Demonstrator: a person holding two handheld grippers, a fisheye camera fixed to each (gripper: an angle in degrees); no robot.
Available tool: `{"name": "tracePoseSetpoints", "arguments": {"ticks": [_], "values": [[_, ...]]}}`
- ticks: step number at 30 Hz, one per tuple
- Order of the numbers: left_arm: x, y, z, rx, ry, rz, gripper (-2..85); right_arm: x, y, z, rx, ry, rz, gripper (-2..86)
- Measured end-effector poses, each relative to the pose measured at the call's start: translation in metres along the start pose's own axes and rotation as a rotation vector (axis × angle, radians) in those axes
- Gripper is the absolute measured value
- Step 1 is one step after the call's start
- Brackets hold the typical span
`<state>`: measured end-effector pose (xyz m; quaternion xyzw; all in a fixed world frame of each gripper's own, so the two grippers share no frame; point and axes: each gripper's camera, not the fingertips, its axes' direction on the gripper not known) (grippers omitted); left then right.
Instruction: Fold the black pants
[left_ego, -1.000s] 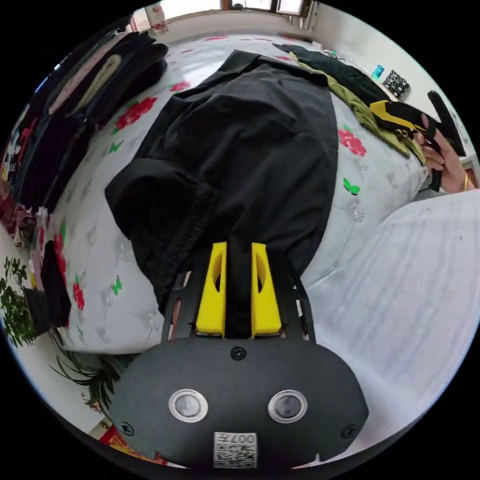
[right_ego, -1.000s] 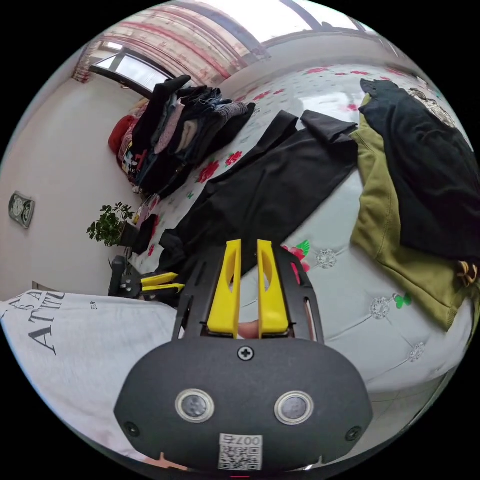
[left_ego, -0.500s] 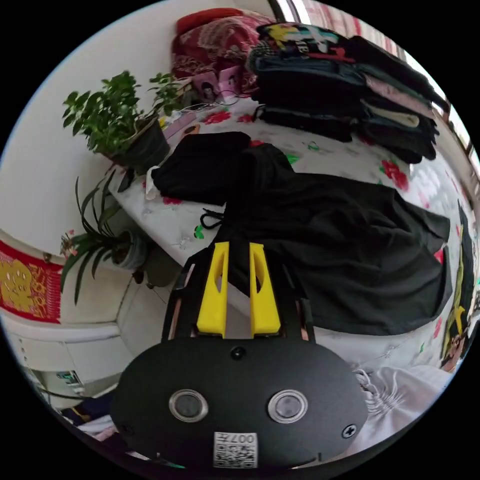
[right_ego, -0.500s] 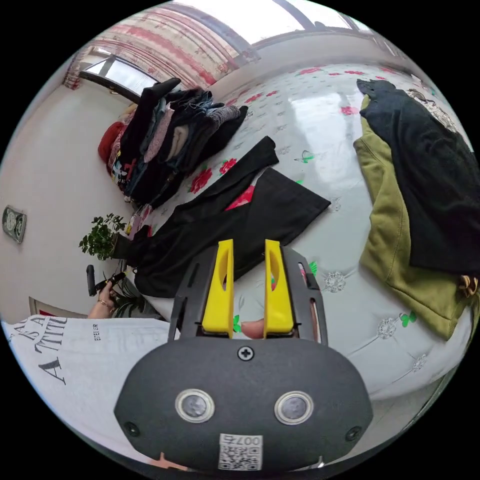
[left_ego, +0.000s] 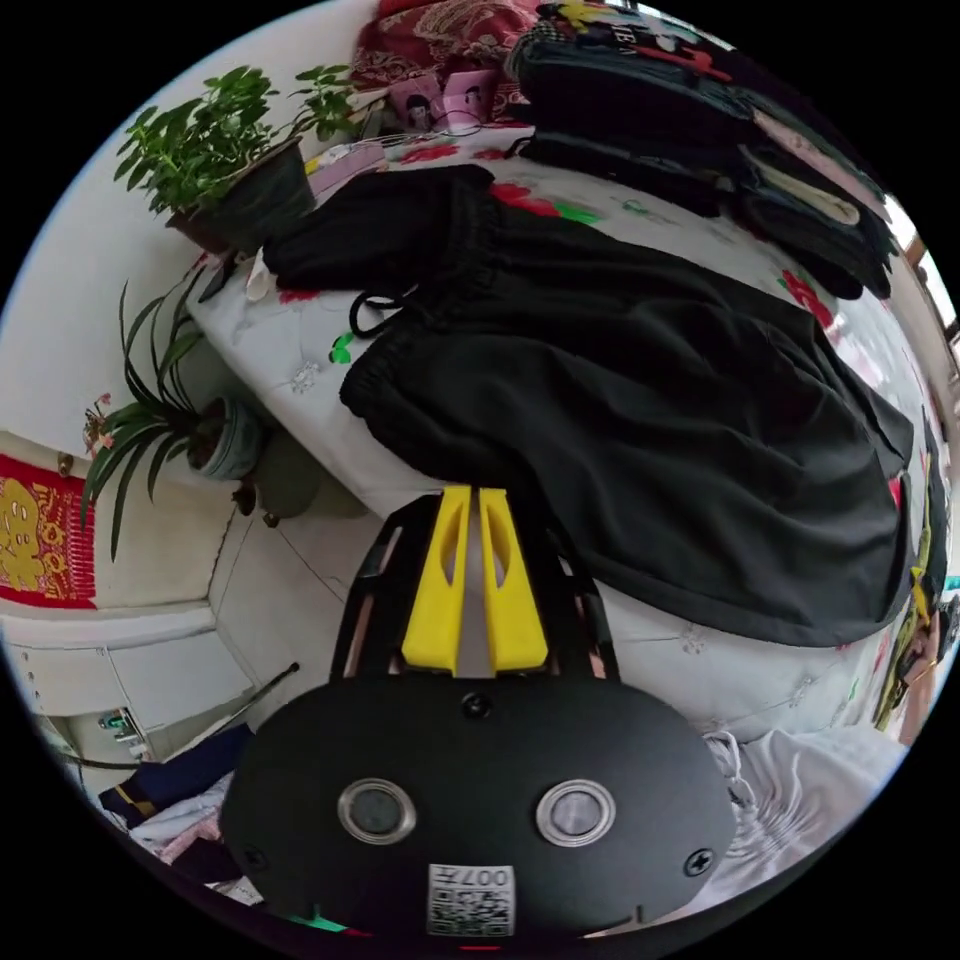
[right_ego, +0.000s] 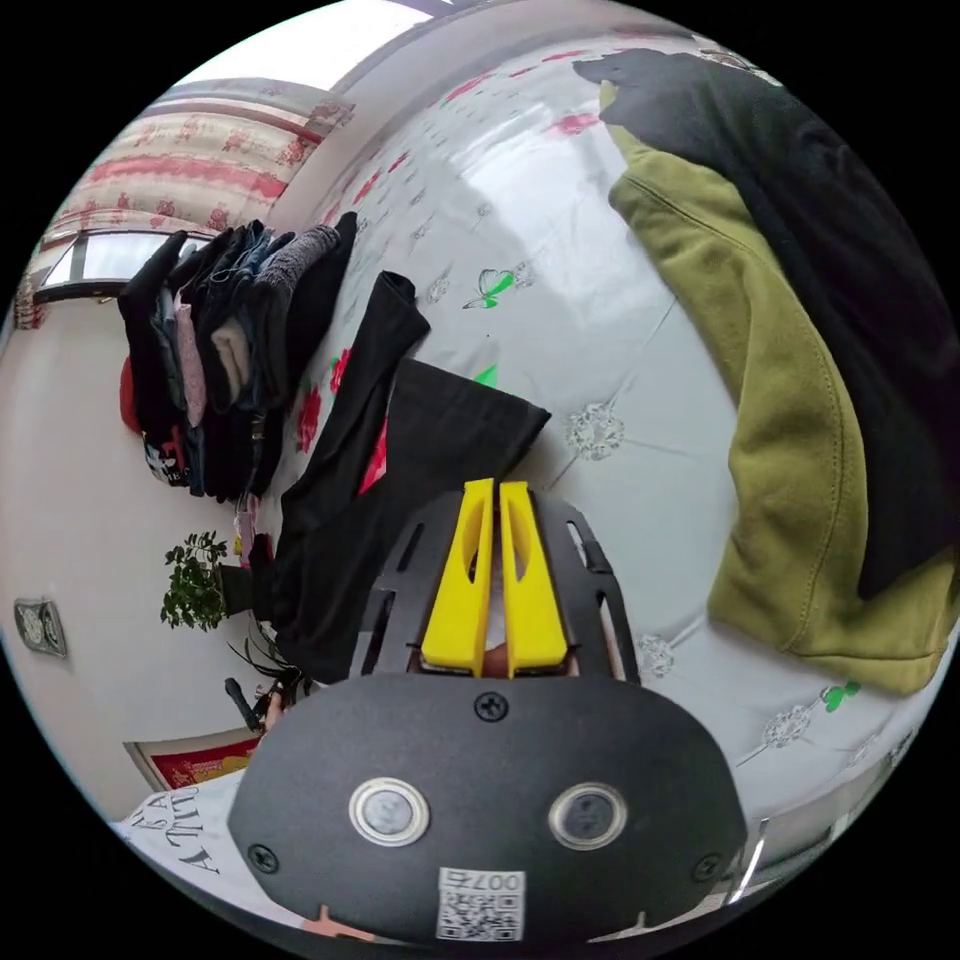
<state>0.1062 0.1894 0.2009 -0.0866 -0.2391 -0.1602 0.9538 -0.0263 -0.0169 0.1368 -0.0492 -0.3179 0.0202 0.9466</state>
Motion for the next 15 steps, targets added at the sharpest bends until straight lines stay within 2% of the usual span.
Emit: {"name": "tracePoseSetpoints", "arguments": {"ticks": [6,11,12,15], "values": [[0.028,0.000,-0.007,0.004,-0.233,0.199,-0.9,-0.031,0.051,-0.082,0.115,0.039,-0.261,-0.1],[0.010,0.009,-0.029,-0.085,-0.047,0.314,-0.9,0.001,0.107,-0.093,-0.019,0.271,-0.174,0.1],[0.006,0.014,-0.031,-0.089,-0.038,0.324,-0.9,0.012,0.118,-0.091,-0.055,0.317,-0.127,0.3],[-0.017,0.039,-0.041,-0.135,-0.070,0.308,-0.9,0.016,0.133,-0.099,0.001,0.425,-0.073,1.4]]}}
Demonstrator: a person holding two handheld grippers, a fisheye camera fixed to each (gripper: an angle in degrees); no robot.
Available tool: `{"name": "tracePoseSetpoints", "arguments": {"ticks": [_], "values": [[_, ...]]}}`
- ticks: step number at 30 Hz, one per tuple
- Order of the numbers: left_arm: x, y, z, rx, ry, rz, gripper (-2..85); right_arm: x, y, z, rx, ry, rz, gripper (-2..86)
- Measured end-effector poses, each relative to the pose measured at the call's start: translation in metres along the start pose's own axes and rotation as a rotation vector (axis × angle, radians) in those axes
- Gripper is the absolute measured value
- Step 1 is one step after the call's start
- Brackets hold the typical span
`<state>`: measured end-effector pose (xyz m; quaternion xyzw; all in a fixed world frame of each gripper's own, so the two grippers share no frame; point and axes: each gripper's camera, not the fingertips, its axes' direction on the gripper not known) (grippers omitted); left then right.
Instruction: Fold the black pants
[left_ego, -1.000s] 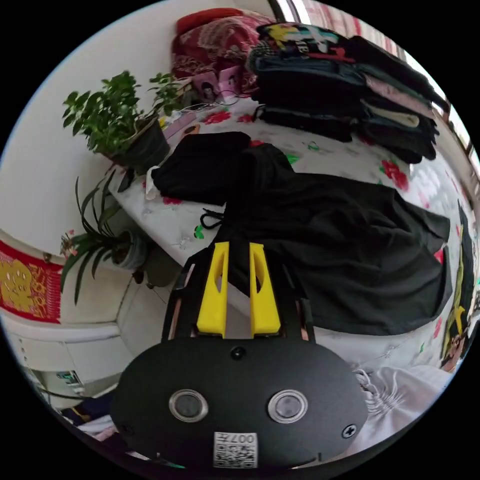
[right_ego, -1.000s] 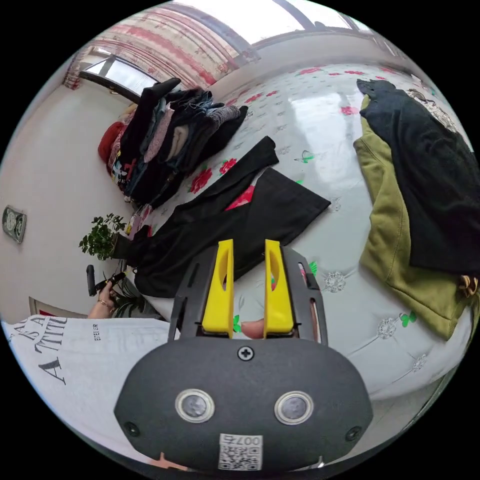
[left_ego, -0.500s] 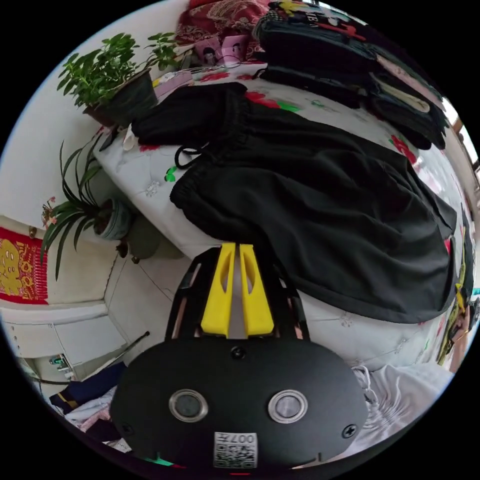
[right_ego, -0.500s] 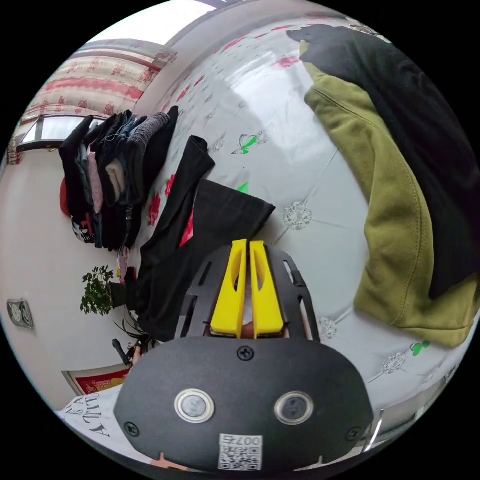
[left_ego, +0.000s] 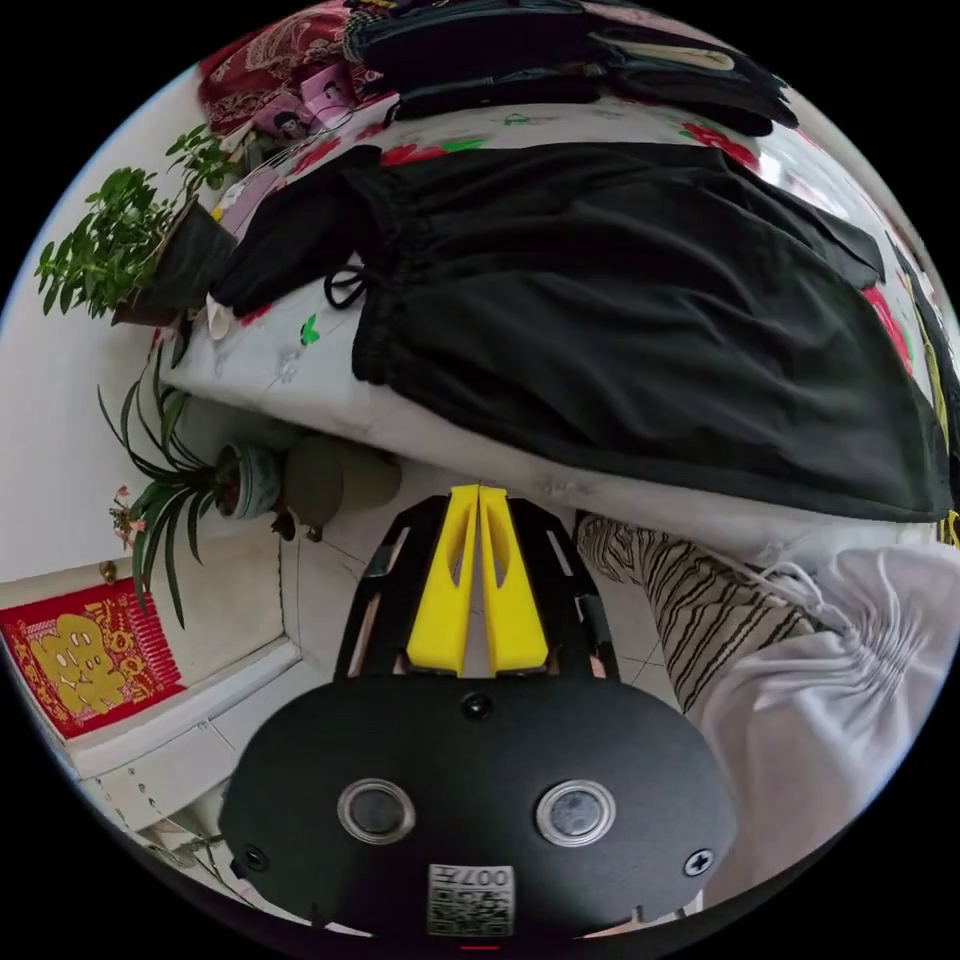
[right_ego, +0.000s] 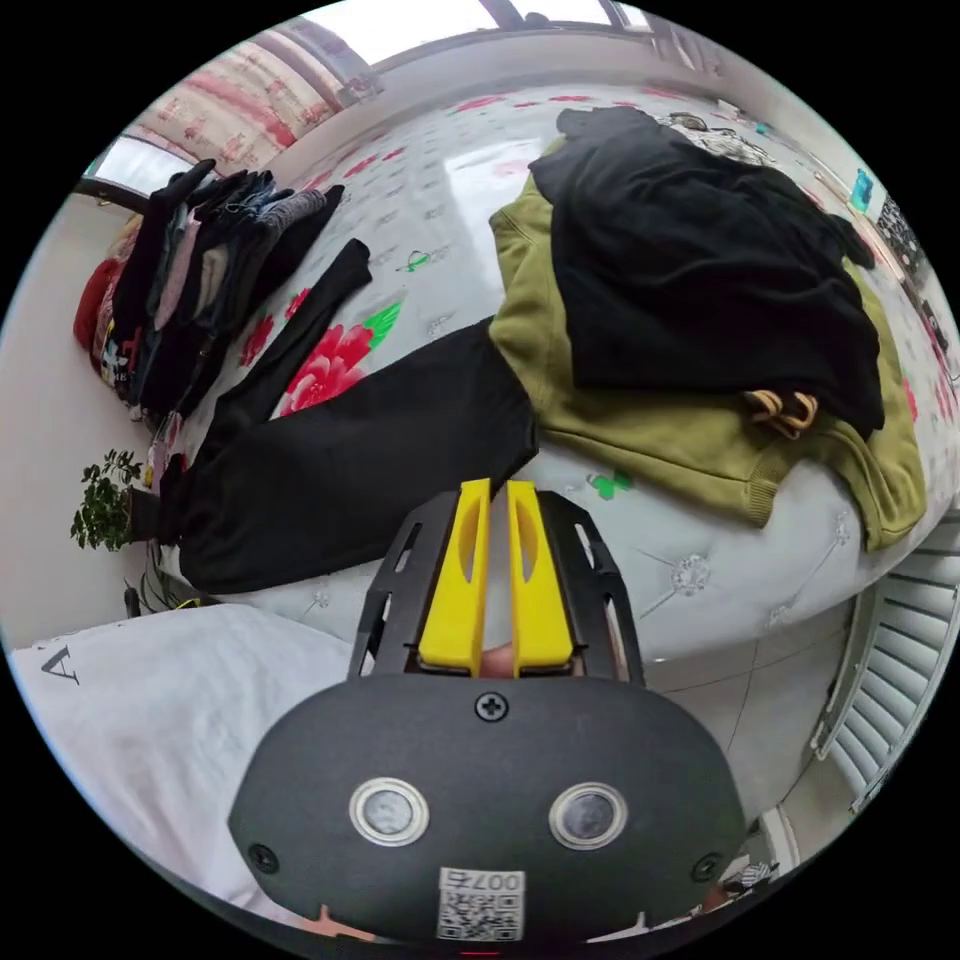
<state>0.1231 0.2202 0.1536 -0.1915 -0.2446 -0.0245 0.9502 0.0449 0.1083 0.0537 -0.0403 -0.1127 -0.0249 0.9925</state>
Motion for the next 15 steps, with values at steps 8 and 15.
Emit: {"name": "tracePoseSetpoints", "arguments": {"ticks": [8,15], "values": [[-0.089,0.032,-0.029,0.113,0.195,-0.340,-0.1,-0.088,-0.082,-0.004,0.176,-0.048,-0.230,4.9],[-0.093,-0.063,-0.041,0.156,0.181,-0.238,5.8,-0.175,-0.194,0.060,0.069,-0.048,-0.320,8.0]]}}
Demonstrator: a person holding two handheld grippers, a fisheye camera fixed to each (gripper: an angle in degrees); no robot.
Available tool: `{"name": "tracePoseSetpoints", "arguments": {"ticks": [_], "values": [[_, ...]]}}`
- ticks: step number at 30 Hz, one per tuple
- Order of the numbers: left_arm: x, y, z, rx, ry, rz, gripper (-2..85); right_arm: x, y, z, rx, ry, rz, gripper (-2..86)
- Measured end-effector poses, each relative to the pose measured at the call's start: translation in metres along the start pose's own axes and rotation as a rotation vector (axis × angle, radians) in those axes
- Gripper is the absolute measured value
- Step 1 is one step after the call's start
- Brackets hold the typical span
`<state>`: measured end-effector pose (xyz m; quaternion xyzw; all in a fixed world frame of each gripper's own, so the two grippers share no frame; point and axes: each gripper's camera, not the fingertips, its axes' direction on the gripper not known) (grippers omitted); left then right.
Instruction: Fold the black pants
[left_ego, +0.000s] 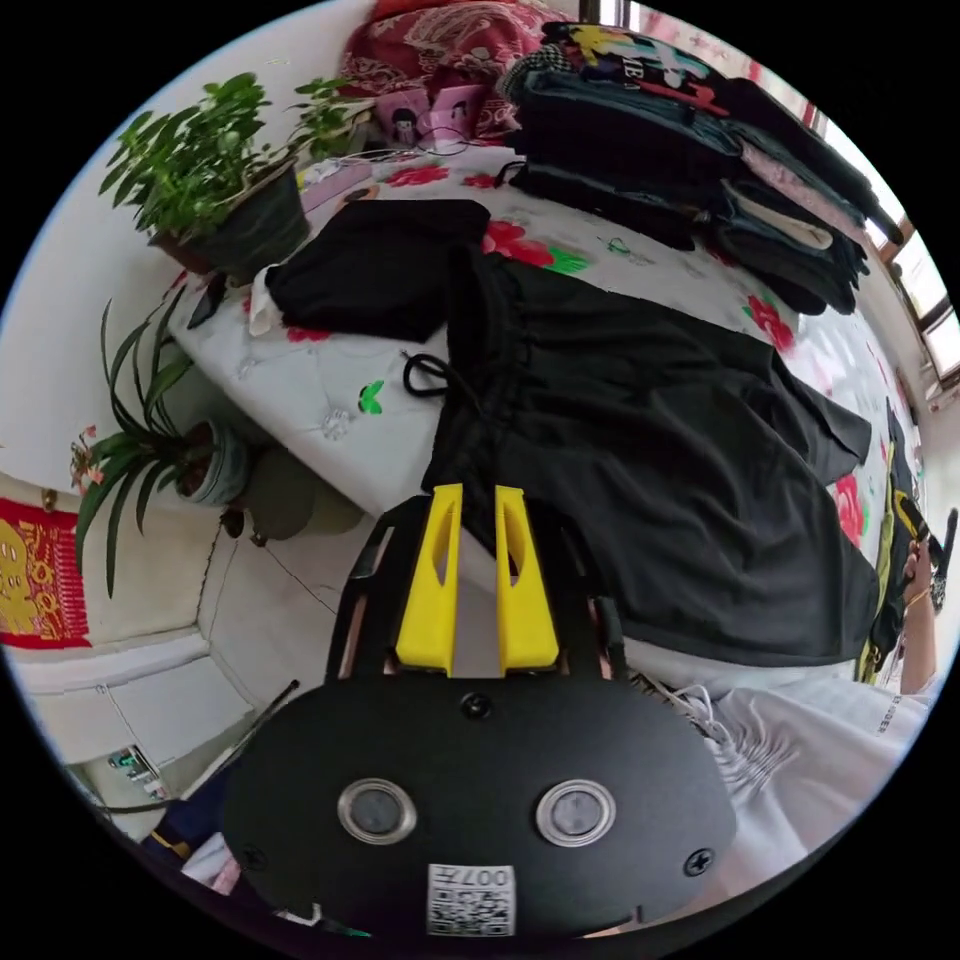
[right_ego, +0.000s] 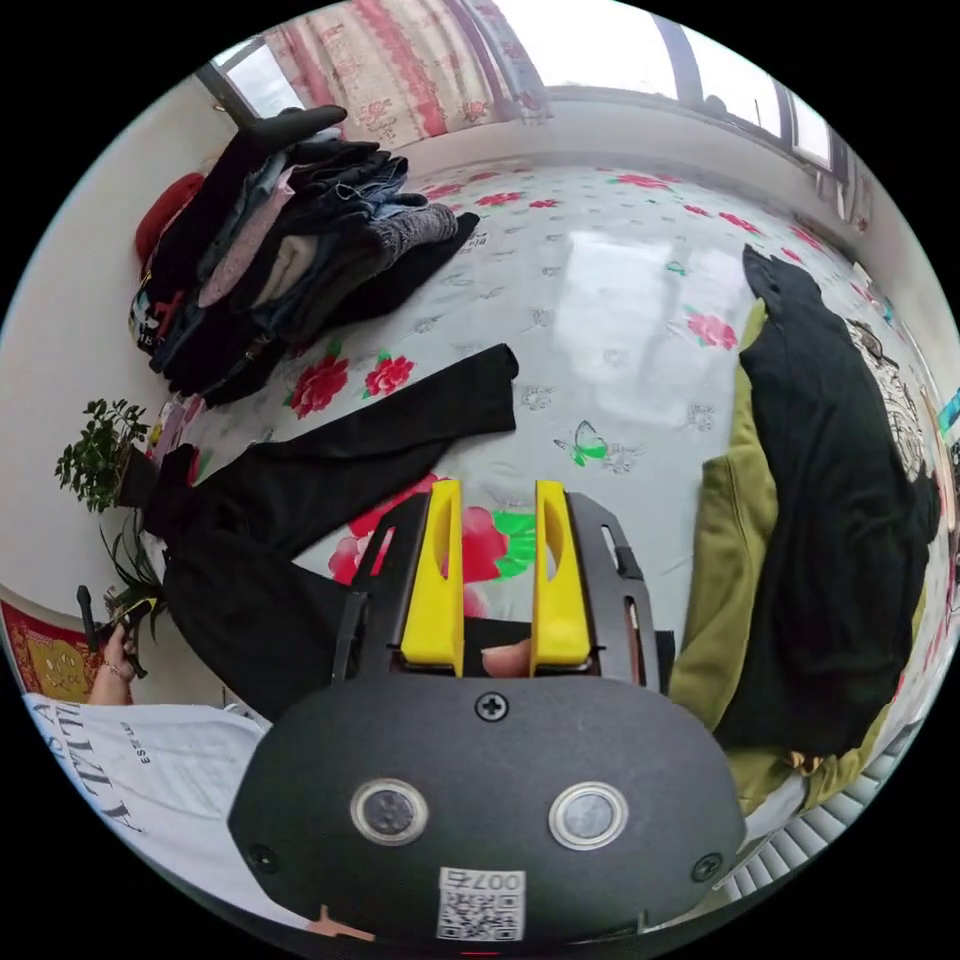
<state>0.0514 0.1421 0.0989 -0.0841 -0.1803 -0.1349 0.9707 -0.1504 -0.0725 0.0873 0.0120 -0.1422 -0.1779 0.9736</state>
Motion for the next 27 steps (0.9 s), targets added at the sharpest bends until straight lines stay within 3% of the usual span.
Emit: {"name": "tracePoseSetpoints", "arguments": {"ticks": [6,9,11,16,19,27], "values": [[0.013,-0.043,0.032,-0.105,-0.089,0.075,4.9,0.015,-0.061,0.061,-0.168,-0.028,0.120,8.6],[0.008,-0.041,0.030,-0.072,-0.083,0.081,4.6,0.018,-0.078,0.086,-0.276,-0.078,0.131,6.0],[0.002,-0.037,0.026,-0.050,-0.068,0.088,3.3,0.016,-0.089,0.080,-0.240,-0.105,0.110,3.9],[-0.009,-0.041,0.022,-0.079,-0.071,0.080,-0.6,0.041,-0.122,-0.019,0.171,-0.342,0.132,0.4],[-0.017,-0.044,0.019,-0.075,-0.054,0.043,-0.8,0.050,-0.128,-0.071,0.347,-0.325,0.112,-0.1],[-0.043,-0.055,-0.030,0.181,0.108,-0.042,1.1,0.089,-0.101,-0.049,0.225,-0.308,0.232,-0.2]]}}
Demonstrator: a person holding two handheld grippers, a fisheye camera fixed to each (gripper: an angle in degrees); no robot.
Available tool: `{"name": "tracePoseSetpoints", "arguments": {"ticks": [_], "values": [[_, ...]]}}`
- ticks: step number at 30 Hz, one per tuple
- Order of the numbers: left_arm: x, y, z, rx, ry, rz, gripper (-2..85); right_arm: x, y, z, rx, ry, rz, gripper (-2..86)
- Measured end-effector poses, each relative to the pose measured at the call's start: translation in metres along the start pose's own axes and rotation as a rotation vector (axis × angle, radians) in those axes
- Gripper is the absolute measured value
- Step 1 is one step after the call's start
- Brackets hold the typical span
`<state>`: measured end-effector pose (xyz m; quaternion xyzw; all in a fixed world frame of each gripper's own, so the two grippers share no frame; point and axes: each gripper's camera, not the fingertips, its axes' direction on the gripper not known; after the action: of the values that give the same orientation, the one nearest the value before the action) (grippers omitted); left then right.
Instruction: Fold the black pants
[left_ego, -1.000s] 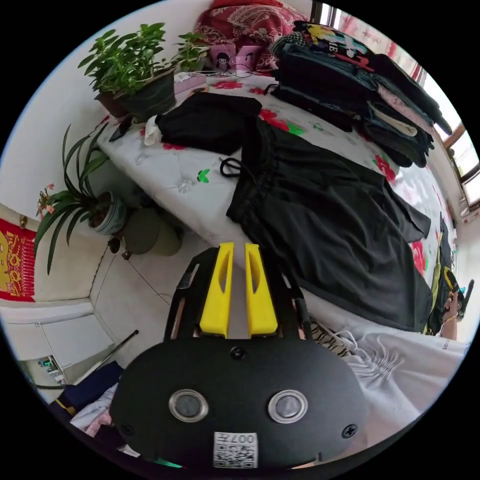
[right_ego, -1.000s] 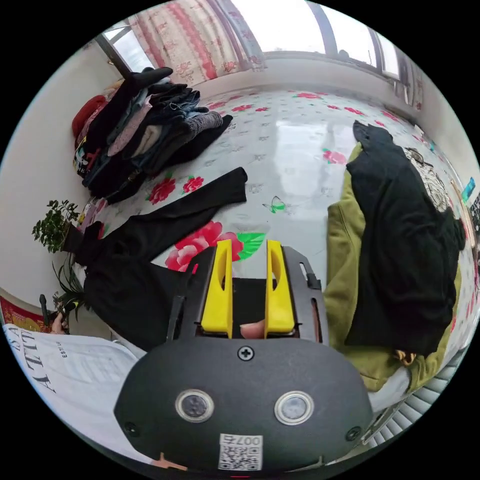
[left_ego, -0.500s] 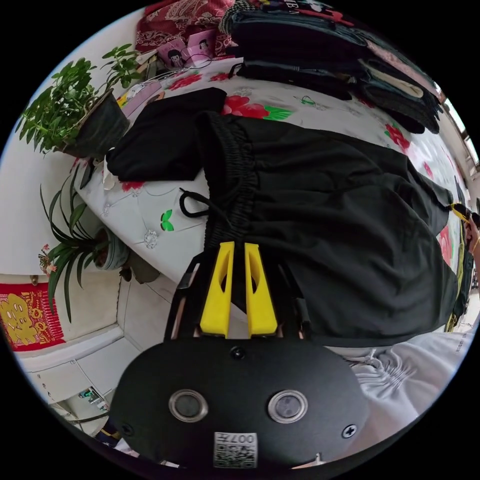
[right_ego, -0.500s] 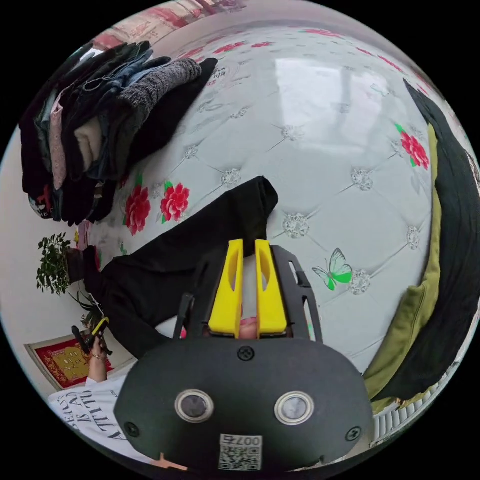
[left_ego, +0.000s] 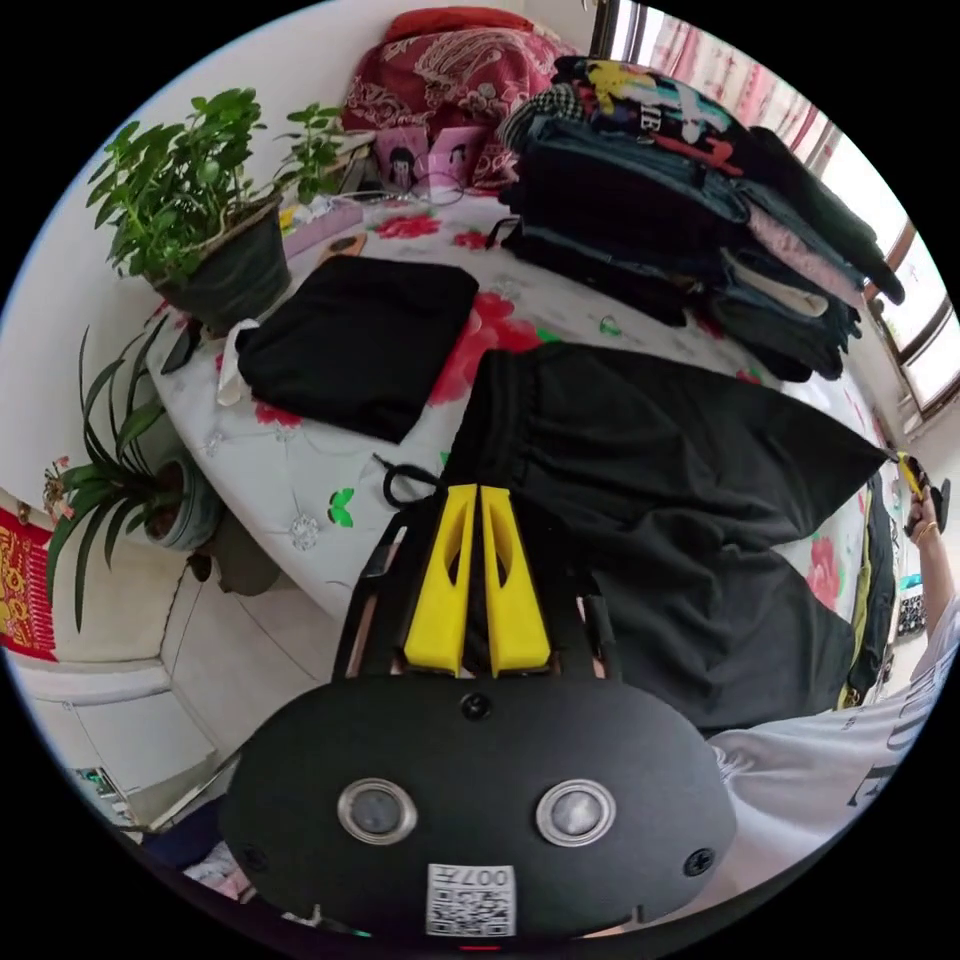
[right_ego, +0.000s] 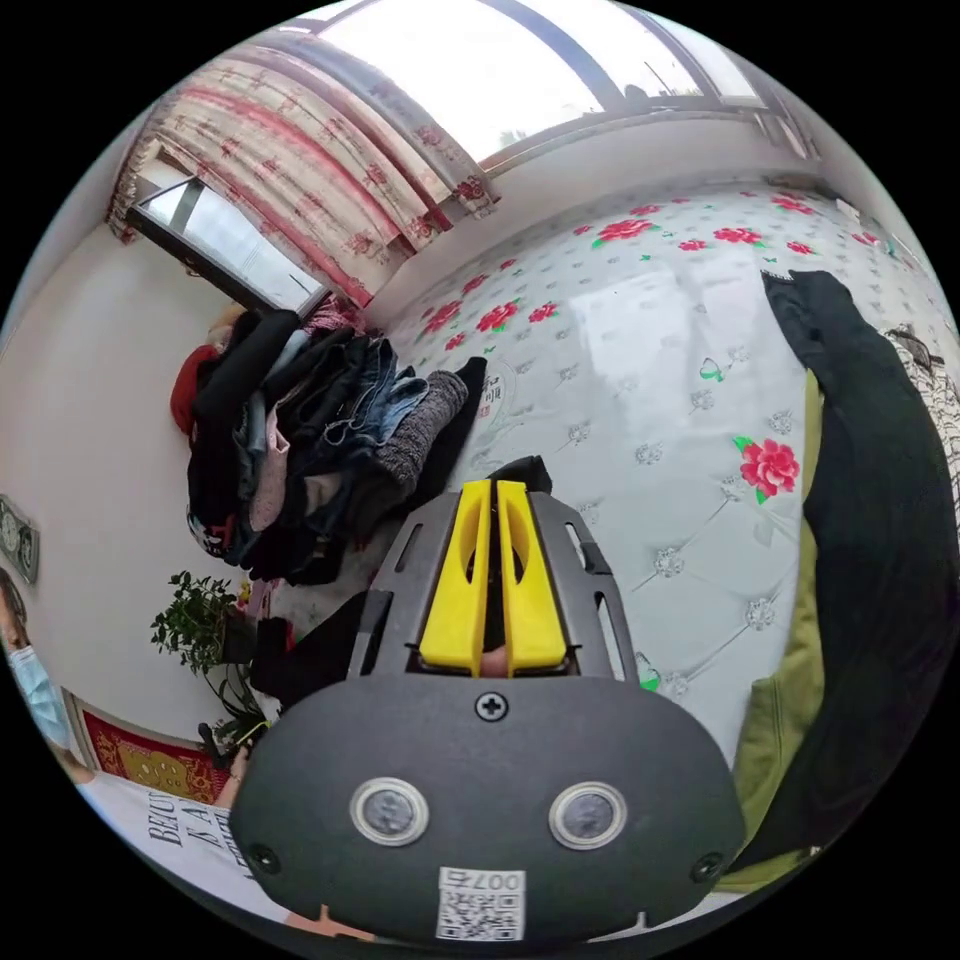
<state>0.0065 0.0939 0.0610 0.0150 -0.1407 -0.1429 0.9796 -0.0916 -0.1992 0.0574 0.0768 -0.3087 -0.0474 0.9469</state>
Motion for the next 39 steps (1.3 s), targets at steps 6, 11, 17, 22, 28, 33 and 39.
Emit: {"name": "tracePoseSetpoints", "arguments": {"ticks": [6,11,17,22,28,33,39], "values": [[0.009,-0.085,0.024,0.028,0.077,0.144,8.8,0.028,0.018,-0.003,0.009,-0.064,0.110,-0.2],[0.039,-0.139,0.106,-0.230,-0.039,0.281,8.7,0.019,0.020,-0.022,0.006,-0.032,0.056,-0.3],[0.058,-0.132,0.103,-0.186,-0.126,0.445,0.0,0.029,0.033,-0.037,-0.012,-0.038,0.082,-0.3],[0.030,-0.122,0.041,-0.026,0.020,0.376,-0.8,0.026,0.047,-0.076,0.017,-0.086,0.032,-0.2],[-0.031,-0.052,-0.072,0.283,0.297,0.258,-0.9,0.025,0.098,-0.155,0.073,-0.106,-0.125,-0.2],[-0.063,0.033,-0.096,0.249,0.302,0.211,-0.9,0.067,0.192,-0.184,-0.021,-0.014,-0.089,-0.2],[-0.084,0.095,-0.043,-0.027,0.158,0.026,-0.9,0.156,0.308,-0.139,-0.250,0.064,0.213,-0.3]]}}
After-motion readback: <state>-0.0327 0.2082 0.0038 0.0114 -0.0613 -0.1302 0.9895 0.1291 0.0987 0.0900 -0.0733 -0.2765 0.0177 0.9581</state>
